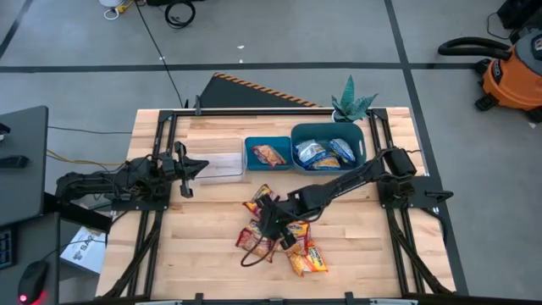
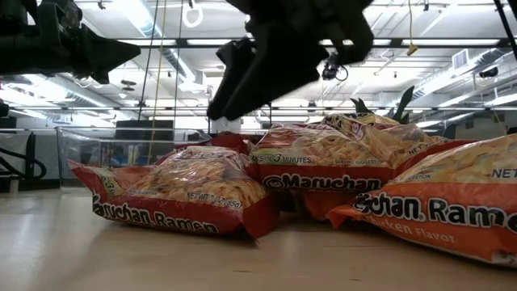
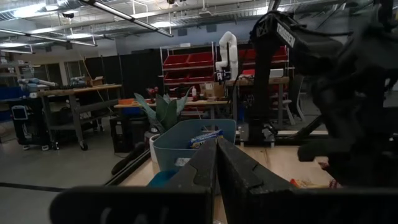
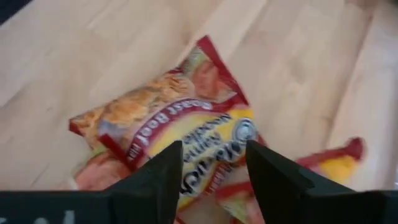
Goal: Sort Maruchan noodles
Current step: Put the red bag into the left blue bin
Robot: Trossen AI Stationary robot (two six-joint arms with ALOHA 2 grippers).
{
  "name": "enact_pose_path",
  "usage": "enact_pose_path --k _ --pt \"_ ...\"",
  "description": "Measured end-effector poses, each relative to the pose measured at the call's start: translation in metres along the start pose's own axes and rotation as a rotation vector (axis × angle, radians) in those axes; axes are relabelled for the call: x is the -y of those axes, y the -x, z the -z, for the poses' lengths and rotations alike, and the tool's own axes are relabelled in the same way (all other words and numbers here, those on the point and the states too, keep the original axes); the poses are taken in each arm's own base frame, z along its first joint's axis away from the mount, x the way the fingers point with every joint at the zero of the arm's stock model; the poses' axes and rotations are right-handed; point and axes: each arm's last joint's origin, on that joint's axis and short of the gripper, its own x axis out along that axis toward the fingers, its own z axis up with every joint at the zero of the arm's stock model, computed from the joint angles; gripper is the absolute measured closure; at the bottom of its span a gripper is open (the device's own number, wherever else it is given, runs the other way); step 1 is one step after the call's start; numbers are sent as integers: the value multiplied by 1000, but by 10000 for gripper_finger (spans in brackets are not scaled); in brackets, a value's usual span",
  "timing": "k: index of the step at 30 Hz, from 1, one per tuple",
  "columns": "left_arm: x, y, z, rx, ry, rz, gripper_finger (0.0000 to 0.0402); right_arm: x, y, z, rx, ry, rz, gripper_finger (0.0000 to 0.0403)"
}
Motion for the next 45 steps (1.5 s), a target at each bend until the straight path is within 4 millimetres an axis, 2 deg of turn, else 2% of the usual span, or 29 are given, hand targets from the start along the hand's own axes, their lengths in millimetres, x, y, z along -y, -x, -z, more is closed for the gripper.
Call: enact_pose_path --k 6,9,15,19,37,42,45 --pt "0 0 0 0 0 0 383 -3 -9 11 23 80 49 178" --pt "0 0 0 0 0 0 383 -4 -11 18 -27 105 116 166" --pt "0 0 0 0 0 0 383 0 -12 25 -103 107 239 170" --pt "0 0 0 0 0 0 383 5 -12 27 -111 100 258 199" --pt "0 0 0 0 0 0 383 19 -11 28 -87 67 293 392" --pt "0 0 0 0 0 0 383 24 -9 26 -105 73 345 388" --pt "0 0 0 0 0 0 383 29 -4 20 -155 133 403 388"
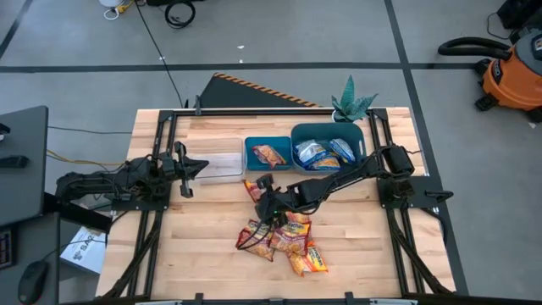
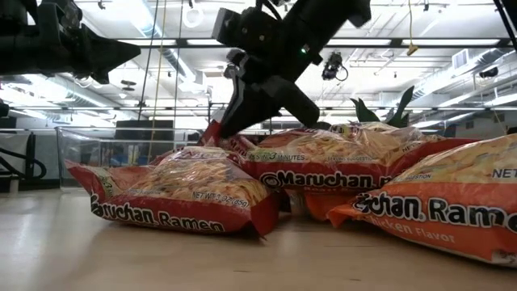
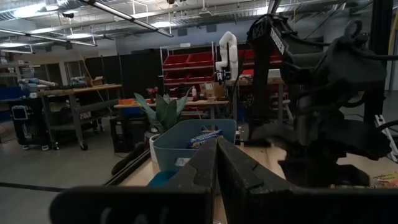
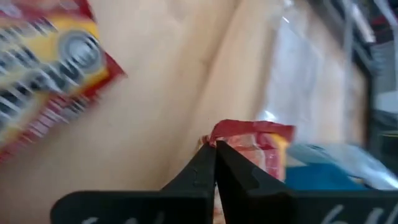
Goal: Sort Maruchan noodles
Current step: Put the red bag into the left blue bin
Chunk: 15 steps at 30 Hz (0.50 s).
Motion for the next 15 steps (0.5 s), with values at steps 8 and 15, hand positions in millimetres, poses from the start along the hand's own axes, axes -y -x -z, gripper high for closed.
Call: enact_pose_path --k 8,15 --pt "0 0 0 0 0 -1 383 25 19 -13 -179 124 142 392" --pt "0 0 0 0 0 0 383 57 45 -25 -245 142 199 396"
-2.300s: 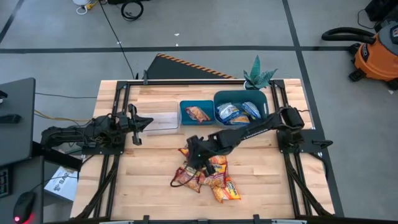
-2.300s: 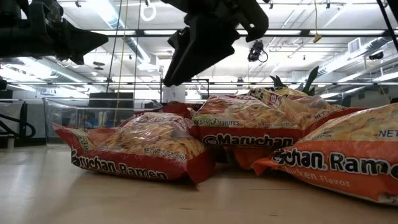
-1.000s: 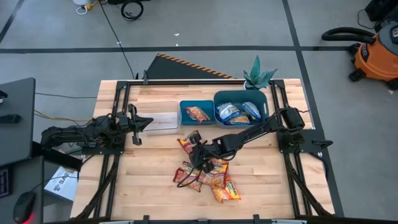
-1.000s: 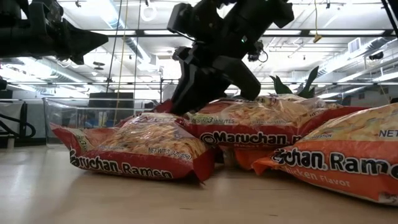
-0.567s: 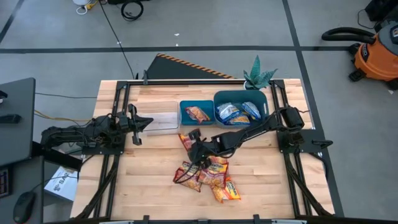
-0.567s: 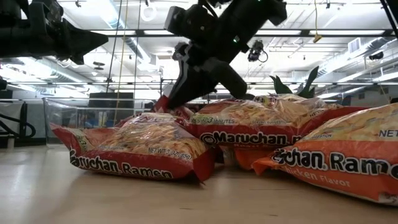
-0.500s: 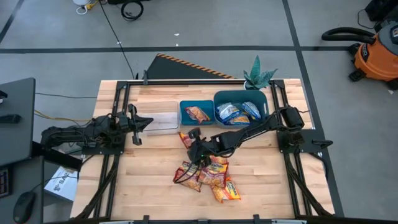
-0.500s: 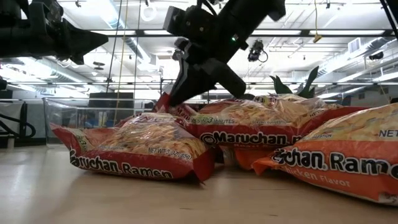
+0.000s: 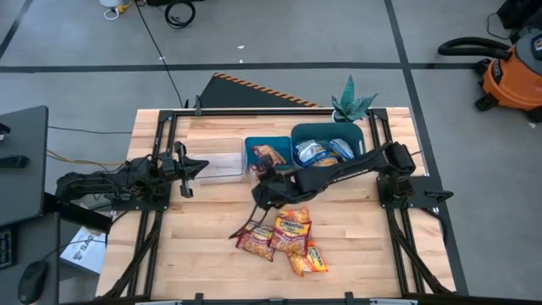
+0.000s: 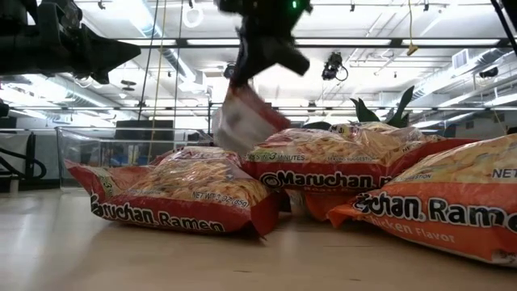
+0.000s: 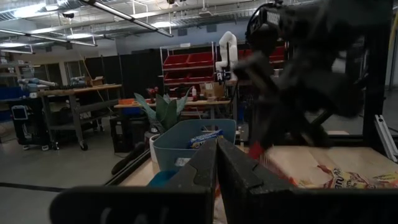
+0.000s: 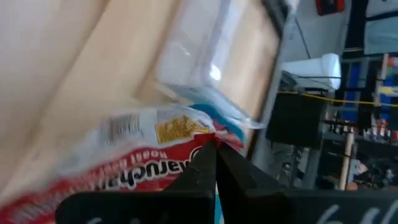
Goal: Sort Maruchan noodles
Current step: Put the red bag into the left blue bin
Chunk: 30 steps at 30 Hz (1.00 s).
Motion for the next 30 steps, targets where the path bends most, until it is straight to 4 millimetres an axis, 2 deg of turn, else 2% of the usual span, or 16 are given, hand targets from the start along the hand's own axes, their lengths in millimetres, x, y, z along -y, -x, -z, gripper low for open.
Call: enact_pose_path --k 8,12,16,20,25,30 --pt "0 0 0 0 0 0 383 51 27 22 -48 -95 132 395" --pt "0 0 0 0 0 0 383 77 29 40 -66 -174 167 395" --pt "0 0 0 0 0 0 383 100 14 66 -104 -248 135 395" --pt "0 0 0 0 0 0 383 112 -11 89 -64 -357 -34 395" --pt "0 0 0 0 0 0 383 111 -39 107 -79 -416 -114 395" --pt "0 0 0 -2 0 0 383 100 -54 118 -72 -421 -206 394"
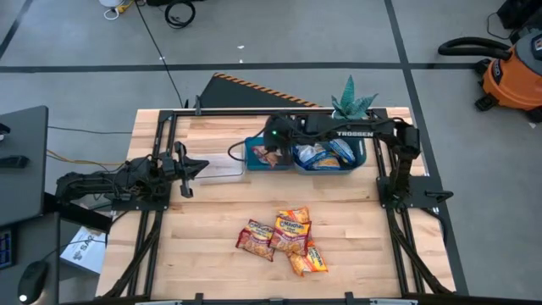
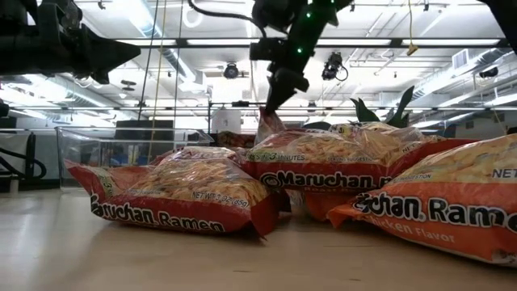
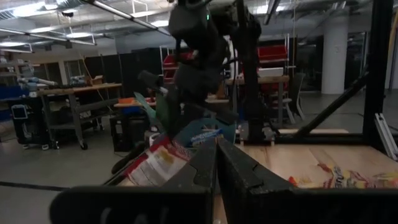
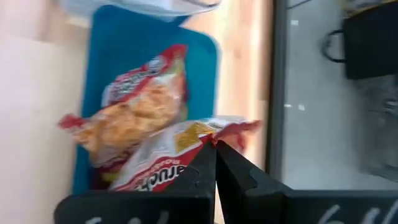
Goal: Sort Maruchan noodles
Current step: Put the red bag into the left blue bin
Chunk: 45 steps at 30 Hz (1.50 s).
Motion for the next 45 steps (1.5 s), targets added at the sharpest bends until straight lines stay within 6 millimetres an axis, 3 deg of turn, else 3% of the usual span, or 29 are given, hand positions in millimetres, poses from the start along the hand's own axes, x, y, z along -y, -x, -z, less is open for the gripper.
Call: enact_pose_path --k 14,24,29,35,38,41,45 --pt "0 0 0 2 1 0 383 -24 -24 20 7 -44 -210 391" --pt "0 0 0 2 1 0 383 -26 -25 20 3 -62 -204 340" --pt "0 0 0 2 0 0 383 -28 -12 16 0 -45 -118 301" --pt "0 0 0 2 1 -1 383 -38 19 5 76 -47 -93 262" --pt "0 0 0 2 1 0 383 -49 34 -1 153 -65 -189 250" --pt "0 0 0 2 0 -1 383 -63 41 -11 266 -106 -410 246" --pt "0 0 0 2 1 -1 383 -90 33 -20 297 -98 -644 246"
